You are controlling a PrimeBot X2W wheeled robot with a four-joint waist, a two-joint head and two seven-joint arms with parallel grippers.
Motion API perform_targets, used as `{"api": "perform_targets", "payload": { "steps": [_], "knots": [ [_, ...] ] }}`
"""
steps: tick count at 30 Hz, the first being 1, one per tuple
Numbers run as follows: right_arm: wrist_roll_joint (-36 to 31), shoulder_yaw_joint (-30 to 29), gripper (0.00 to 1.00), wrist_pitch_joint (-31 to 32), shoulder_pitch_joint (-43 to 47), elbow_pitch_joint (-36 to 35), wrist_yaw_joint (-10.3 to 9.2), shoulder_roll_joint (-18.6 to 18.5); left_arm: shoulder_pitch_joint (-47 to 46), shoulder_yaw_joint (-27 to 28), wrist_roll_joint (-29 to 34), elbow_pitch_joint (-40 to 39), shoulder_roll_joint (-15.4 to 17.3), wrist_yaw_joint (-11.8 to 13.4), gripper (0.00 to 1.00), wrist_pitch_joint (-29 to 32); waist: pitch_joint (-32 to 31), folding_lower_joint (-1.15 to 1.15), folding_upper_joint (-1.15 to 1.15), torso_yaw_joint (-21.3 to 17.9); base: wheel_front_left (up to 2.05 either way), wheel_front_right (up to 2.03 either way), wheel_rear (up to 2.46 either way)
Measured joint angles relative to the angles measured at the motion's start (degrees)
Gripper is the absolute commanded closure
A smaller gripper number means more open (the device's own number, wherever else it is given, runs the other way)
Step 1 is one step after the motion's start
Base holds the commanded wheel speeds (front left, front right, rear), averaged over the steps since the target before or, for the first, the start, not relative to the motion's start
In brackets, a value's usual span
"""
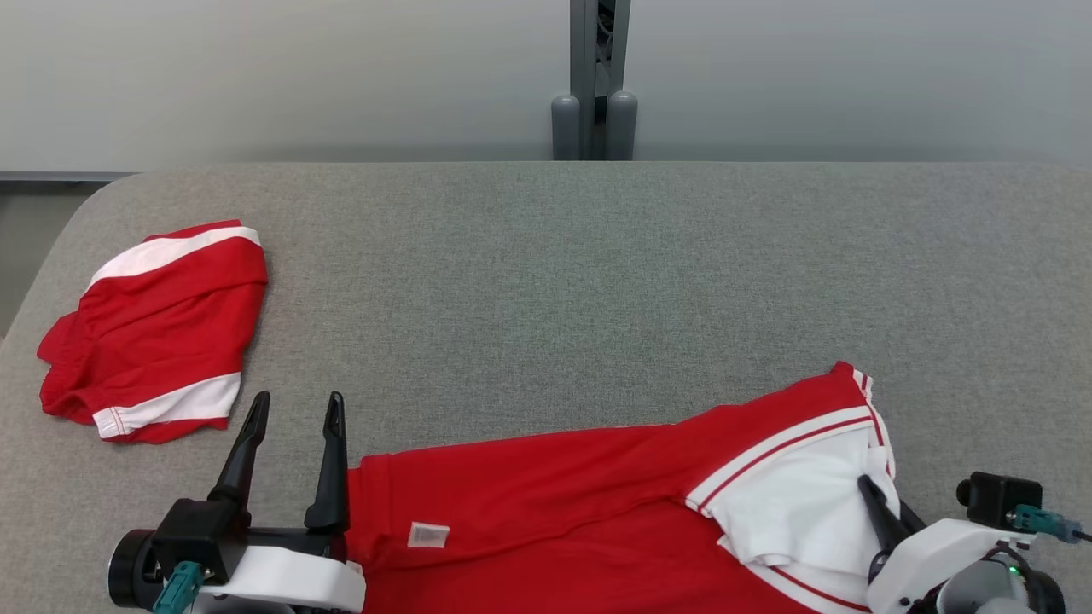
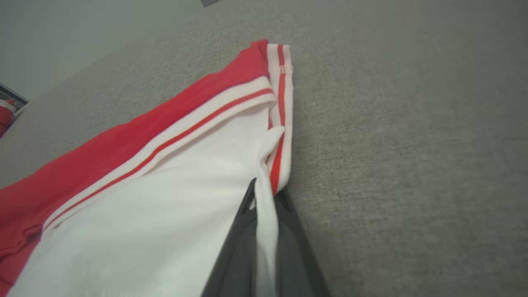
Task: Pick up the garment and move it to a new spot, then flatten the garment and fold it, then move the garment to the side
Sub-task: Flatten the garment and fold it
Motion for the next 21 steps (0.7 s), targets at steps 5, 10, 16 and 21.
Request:
{"api": "perform_targets", "payload": {
  "steps": [5,10,16,21],
  "knots": [
    [0.88,-1.44,1.0,0.11,-1.79,2.19,-0.04,-4.57,0.08,-0.25,-0.01,0.12,-0.04,0.08,0.0,0.0,-0.51,0.0,0.0,-0.32,0.0,0.0,0.0],
    [1.19,-2.87,1.0,0.54,-3.75,4.9,-0.04,-9.23,0.28,-0.24,-0.02,0.23,-0.02,0.07,0.0,0.0,-0.98,0.0,0.0,-0.82,0.0,0.0,0.0],
    [0.42,-3.42,1.0,0.62,-5.2,7.26,-0.11,-12.81,0.56,-0.37,-0.34,0.24,-0.04,0.14,0.0,0.0,-1.3,0.0,0.0,-1.31,0.0,0.0,0.0],
    [0.98,-2.55,1.0,1.38,-6.08,6.73,-0.1,-12.72,0.71,-0.7,-0.78,0.29,-0.03,0.38,0.0,0.0,-1.57,0.0,0.0,-1.94,0.0,0.0,0.0]
  ]
}}
